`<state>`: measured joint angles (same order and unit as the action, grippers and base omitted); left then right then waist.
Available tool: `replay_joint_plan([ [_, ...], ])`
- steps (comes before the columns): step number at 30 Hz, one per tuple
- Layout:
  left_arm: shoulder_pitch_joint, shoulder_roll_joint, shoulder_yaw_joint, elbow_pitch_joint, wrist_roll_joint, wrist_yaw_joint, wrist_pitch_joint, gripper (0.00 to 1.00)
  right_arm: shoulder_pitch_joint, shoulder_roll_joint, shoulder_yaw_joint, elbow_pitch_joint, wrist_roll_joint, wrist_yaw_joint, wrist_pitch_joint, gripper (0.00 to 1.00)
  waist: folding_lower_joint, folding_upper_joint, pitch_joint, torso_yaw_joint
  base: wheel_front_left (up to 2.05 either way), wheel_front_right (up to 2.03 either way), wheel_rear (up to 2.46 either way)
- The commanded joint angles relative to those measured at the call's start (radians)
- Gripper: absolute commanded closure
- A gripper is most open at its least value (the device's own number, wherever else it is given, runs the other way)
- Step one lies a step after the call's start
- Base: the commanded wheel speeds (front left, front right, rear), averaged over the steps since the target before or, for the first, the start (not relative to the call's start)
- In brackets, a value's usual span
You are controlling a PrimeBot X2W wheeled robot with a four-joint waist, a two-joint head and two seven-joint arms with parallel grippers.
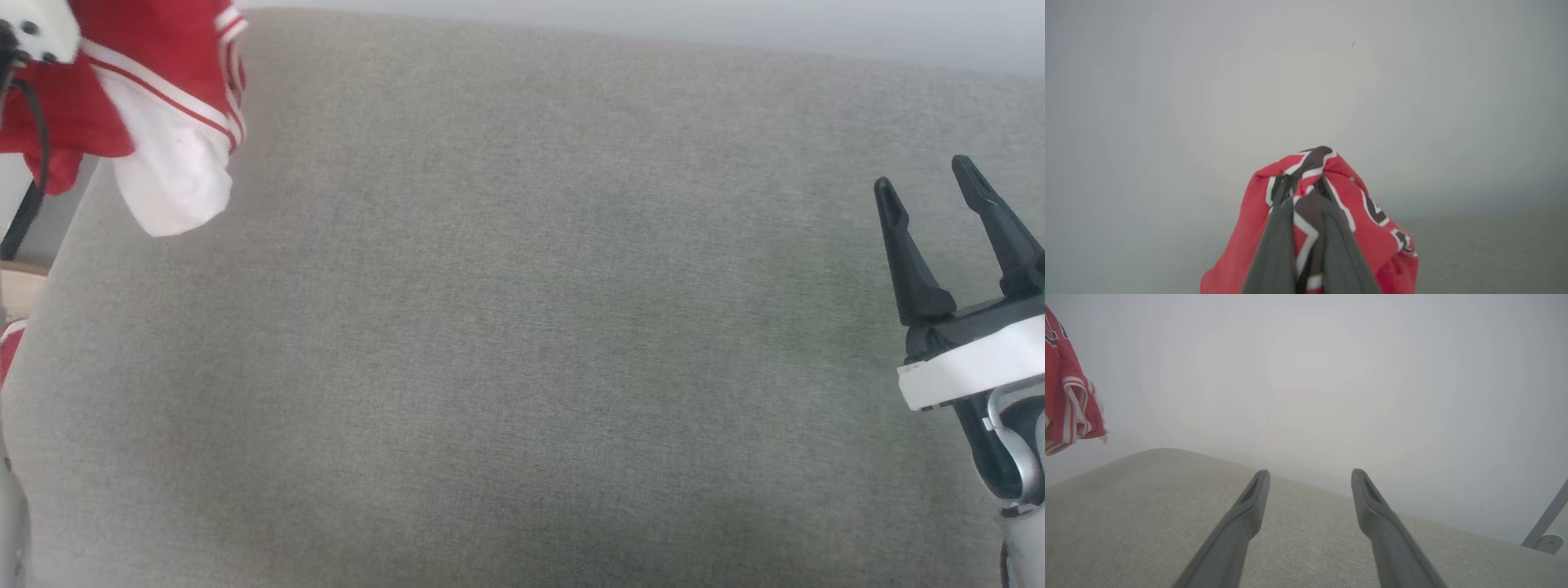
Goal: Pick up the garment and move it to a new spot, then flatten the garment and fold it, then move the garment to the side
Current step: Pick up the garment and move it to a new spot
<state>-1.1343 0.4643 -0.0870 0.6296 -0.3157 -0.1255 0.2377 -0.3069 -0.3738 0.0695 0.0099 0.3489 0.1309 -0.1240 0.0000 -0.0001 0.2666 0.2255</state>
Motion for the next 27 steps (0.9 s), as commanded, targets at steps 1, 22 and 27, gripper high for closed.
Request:
replay_joint_plan([
  [1, 0.025, 0.002, -0.007, -0.06, -0.012, -0.002, 0.024, 1.0, 0.009, 0.009, -0.003, 0.006, -0.005, 0.0, -0.01, 0.0, 0.0, 0.0001, -0.011, -0.011, 0.0, 0.0, 0.0],
  [22, 0.212, -0.028, -0.134, -0.687, -0.025, 0.043, 0.355, 1.0, -0.02, 0.053, -0.067, 0.086, -0.008, 0.0, -0.076, 0.0, 0.0, 0.0001, -0.024, -0.264, 0.0, 0.0, 0.0],
  [27, 0.213, -0.059, -0.194, -0.765, -0.026, 0.042, 0.413, 1.0, -0.007, 0.067, -0.1, 0.112, -0.01, 0.0, -0.097, 0.0, 0.0, 0.0001, -0.011, -0.326, 0.0, 0.0, 0.0],
])
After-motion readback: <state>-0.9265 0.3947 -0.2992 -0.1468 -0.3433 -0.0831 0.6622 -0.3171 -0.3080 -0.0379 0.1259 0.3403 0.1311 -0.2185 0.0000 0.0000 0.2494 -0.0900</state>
